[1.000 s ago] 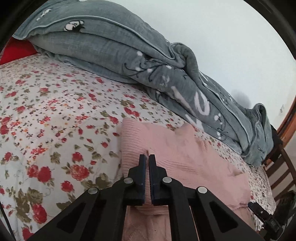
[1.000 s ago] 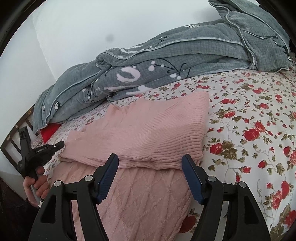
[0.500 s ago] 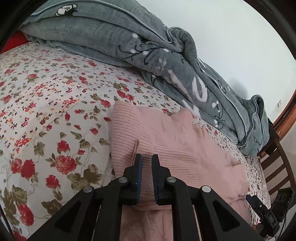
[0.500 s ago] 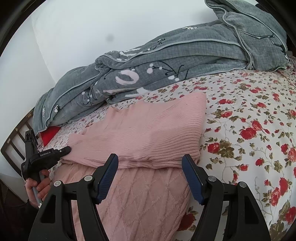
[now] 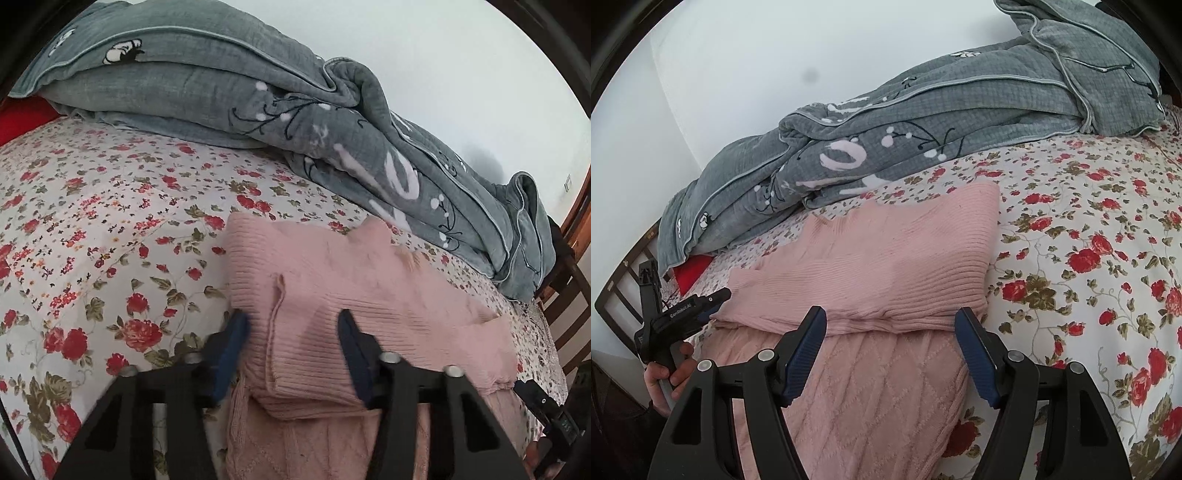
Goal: Fold small clothes
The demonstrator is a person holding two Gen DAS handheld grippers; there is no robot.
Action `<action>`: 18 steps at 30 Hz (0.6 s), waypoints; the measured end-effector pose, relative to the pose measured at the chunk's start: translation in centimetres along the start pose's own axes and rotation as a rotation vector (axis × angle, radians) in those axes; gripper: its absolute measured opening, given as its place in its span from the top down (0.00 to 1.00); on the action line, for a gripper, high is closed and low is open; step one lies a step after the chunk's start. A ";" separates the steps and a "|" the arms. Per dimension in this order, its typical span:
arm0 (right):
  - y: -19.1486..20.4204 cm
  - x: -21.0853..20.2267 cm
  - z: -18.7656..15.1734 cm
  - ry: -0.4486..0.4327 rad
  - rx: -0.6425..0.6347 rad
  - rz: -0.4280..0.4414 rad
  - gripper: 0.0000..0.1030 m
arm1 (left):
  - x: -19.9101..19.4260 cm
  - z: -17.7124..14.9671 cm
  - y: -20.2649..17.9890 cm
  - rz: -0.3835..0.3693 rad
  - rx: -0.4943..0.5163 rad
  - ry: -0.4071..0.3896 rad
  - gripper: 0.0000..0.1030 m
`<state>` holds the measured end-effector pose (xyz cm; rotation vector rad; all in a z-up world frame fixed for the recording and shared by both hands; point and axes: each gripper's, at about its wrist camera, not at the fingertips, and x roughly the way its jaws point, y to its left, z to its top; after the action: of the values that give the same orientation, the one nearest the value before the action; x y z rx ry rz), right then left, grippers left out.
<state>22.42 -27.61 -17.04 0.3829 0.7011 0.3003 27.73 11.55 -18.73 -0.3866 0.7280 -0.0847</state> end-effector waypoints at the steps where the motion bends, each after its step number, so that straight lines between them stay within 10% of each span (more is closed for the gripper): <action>1: 0.0 0.0 0.0 0.001 0.001 0.001 0.31 | 0.0 0.0 0.1 0.006 -0.002 0.000 0.70; 18: -0.2 -0.1 0.0 0.003 0.026 0.010 0.30 | -1.9 -0.7 -2.6 0.055 0.126 -0.065 0.79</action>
<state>22.44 -27.85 -17.07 0.4105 0.7063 0.3016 26.00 9.35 -17.06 -0.2475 0.6648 -0.0650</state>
